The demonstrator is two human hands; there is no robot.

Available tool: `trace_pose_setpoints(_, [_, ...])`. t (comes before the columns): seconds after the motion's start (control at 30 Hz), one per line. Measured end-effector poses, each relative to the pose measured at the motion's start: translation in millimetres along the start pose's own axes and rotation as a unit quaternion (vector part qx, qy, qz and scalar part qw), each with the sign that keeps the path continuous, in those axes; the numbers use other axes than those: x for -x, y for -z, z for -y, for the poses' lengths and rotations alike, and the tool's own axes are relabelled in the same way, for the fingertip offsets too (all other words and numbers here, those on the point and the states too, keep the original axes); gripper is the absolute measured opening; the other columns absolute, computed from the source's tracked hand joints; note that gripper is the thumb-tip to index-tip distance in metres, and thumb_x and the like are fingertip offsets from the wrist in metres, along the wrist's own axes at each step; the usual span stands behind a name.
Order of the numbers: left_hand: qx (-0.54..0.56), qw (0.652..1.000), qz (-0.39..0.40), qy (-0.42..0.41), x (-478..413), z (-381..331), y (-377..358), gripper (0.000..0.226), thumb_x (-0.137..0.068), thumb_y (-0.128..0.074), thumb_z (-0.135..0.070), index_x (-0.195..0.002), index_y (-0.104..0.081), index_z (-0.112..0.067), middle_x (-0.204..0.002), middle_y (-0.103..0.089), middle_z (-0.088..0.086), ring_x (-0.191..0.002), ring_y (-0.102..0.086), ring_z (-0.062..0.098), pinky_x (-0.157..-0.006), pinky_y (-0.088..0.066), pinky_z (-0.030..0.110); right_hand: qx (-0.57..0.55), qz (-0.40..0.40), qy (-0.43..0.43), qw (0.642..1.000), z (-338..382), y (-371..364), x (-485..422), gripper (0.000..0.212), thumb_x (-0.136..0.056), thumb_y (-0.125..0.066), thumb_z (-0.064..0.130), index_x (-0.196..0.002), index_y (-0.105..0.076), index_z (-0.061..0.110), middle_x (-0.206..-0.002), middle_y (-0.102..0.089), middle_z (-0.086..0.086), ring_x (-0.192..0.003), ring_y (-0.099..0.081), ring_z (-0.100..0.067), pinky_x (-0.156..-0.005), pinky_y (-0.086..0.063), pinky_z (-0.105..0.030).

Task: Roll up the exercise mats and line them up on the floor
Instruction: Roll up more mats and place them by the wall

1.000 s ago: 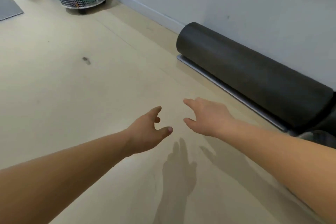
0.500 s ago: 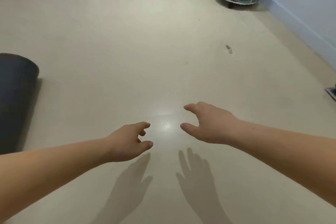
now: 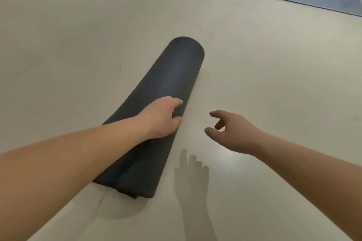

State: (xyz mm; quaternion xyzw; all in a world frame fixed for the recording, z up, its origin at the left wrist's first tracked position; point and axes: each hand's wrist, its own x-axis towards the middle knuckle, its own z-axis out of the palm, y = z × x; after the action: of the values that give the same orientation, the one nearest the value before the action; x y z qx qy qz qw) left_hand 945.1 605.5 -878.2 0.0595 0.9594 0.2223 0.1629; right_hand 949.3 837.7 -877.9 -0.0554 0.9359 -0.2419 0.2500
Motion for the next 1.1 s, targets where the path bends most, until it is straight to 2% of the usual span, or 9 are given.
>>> trace_pose_setpoints(0.13, [0.006,0.991,-0.097,0.094,-3.3,59.8,38.6,0.068,-0.092,-0.071,-0.05,-0.152,-0.049,-0.027,-0.148,-0.056,-0.004,-0.13,-0.057,0.022,-0.109,-0.048,0.041,-0.038,0.009,0.025,0.999,43.7,-18.1,-19.6,0.065,-0.099,-0.06,0.051,-0.157,-0.038,0.03,-0.135,-0.062,0.002,-0.113,-0.063,-0.018,-0.09,-0.049,-0.028])
trace_pose_setpoints(0.3, [0.225,0.927,0.012,0.3,21.3,107.3,37.7,0.093,-0.062,-0.078,-0.086,-0.127,-0.058,-0.022,-0.123,-0.067,-0.007,-0.106,-0.067,0.021,-0.097,-0.053,0.038,-0.084,0.033,0.032,0.995,55.4,-38.7,-14.9,0.067,-0.099,-0.059,0.053,-0.159,-0.033,0.038,-0.144,-0.055,0.003,-0.122,-0.06,-0.019,-0.095,-0.05,-0.03])
trace_pose_setpoints(0.4, [0.224,0.94,-0.015,0.258,22.7,97.5,19.8,0.098,-0.051,-0.078,-0.092,-0.127,-0.063,-0.031,-0.117,-0.072,-0.011,-0.102,-0.071,0.017,-0.097,-0.058,0.04,-0.156,0.065,-0.002,0.986,50.3,-52.3,-9.4,0.075,-0.095,-0.063,0.06,-0.16,-0.029,0.043,-0.147,-0.051,0.005,-0.132,-0.054,-0.017,-0.106,-0.052,-0.04])
trace_pose_setpoints(0.53, [0.171,0.966,-0.05,0.189,27.9,77.7,10.9,0.077,-0.069,-0.08,-0.077,-0.13,-0.063,-0.033,-0.118,-0.068,-0.008,-0.104,-0.067,0.014,-0.09,-0.053,0.033,-0.256,0.113,-0.081,0.957,43.8,-66.2,-3.3,0.092,-0.085,-0.066,0.071,-0.16,-0.029,0.032,-0.152,-0.05,0.006,-0.126,-0.057,-0.02,-0.094,-0.056,-0.038])
trace_pose_setpoints(0.63, [0.146,0.969,0.012,0.2,28.5,72.5,4.1,0.108,-0.068,-0.082,-0.076,-0.156,-0.043,-0.026,-0.149,-0.057,0.001,-0.131,-0.059,0.022,-0.109,-0.048,0.038,-0.254,0.123,-0.145,0.948,20.8,-66.8,-0.1,0.106,-0.08,-0.067,0.076,-0.163,-0.019,0.032,-0.162,-0.039,0.002,-0.137,-0.051,-0.029,-0.104,-0.052,-0.05])
trace_pose_setpoints(0.7, [0.228,0.951,0.061,0.202,28.6,55.7,-10.2,0.091,-0.07,-0.084,-0.072,-0.144,-0.055,-0.03,-0.141,-0.065,-0.005,-0.12,-0.067,0.017,-0.106,-0.053,0.038,-0.261,0.072,-0.142,0.952,2.5,-58.0,4.2,0.113,-0.079,-0.078,0.065,-0.164,-0.01,0.035,-0.167,-0.03,0.002,-0.142,-0.045,-0.03,-0.108,-0.05,-0.053])
trace_pose_setpoints(0.83, [0.237,0.96,0.037,0.142,28.8,12.5,-37.6,0.087,-0.064,-0.086,-0.075,-0.136,-0.057,-0.036,-0.124,-0.065,-0.015,-0.112,-0.066,0.013,-0.1,-0.057,0.039,-0.275,-0.021,-0.093,0.957,-26.1,-37.9,14.3,0.092,-0.087,-0.082,0.031,-0.159,-0.026,0.045,-0.16,-0.035,0.008,-0.135,-0.05,-0.026,-0.102,-0.054,-0.05])
trace_pose_setpoints(0.93, [0.223,0.963,0.06,0.14,22.9,-11.0,-45.8,0.122,-0.057,-0.089,-0.076,-0.157,-0.034,-0.034,-0.144,-0.047,-0.01,-0.134,-0.052,0.021,-0.107,-0.049,0.039,-0.252,-0.078,-0.082,0.961,-46.0,-34.4,22.0,0.078,-0.09,-0.067,0.031,-0.159,-0.032,0.043,-0.152,-0.04,0.009,-0.128,-0.055,-0.02,-0.1,-0.056,-0.049])
trace_pose_setpoints(1.1, [0.212,0.96,0.091,0.161,9.9,-65.1,-84.5,0.148,-0.032,-0.086,-0.088,-0.155,-0.023,-0.035,-0.146,-0.047,-0.003,-0.129,-0.056,0.027,-0.103,-0.055,0.048,-0.241,-0.134,-0.122,0.953,-80.1,-32.6,38.5,0.056,-0.092,-0.057,0.036,-0.148,-0.048,0.04,-0.115,-0.057,0.007,-0.095,-0.064,-0.016,-0.081,-0.062,-0.043])
